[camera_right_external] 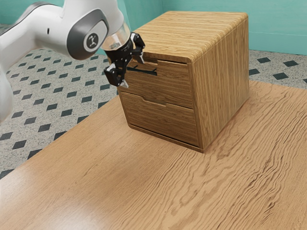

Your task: Pull the drawer handle with one arm to open the drawer

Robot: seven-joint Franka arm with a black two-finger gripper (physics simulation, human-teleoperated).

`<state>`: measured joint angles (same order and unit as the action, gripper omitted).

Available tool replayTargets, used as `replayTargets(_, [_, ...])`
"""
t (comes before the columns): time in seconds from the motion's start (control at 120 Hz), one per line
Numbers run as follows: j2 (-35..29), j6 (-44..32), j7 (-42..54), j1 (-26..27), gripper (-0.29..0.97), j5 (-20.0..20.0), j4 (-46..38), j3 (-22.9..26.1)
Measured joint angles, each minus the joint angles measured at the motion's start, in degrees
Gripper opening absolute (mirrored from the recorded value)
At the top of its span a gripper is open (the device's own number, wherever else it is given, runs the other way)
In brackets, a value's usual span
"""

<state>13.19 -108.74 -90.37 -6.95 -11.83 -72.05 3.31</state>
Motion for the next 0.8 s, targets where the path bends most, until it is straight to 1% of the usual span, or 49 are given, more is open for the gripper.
replayTargets(0.108, [0.3,-0.5,0.0,0.1,0.67,-0.2,-0.2,0.0])
replayTargets(0.175, [0.3,-0.7,-0.1,0.1,0.54,-0.3,-0.2,0.0])
replayTargets(0.267, [0.2,-0.9,-0.2,0.1,0.32,-0.3,-0.2,0.0])
replayTargets(0.35, [0.3,-1.1,-0.2,0.2,0.23,-0.4,0.0,-0.1])
replayTargets(0.425, [0.4,-1.4,-0.1,0.1,0.20,-0.4,0.0,-0.1])
replayTargets(0.608, [0.4,-1.9,0.3,0.0,0.16,-0.5,0.1,-0.1])
replayTargets(0.767, [1.7,-2.9,0.5,0.0,0.13,-0.5,0.7,-0.2])
replayTargets(0.8, [1.7,-3.0,0.6,0.0,0.10,-0.5,0.7,-0.2])
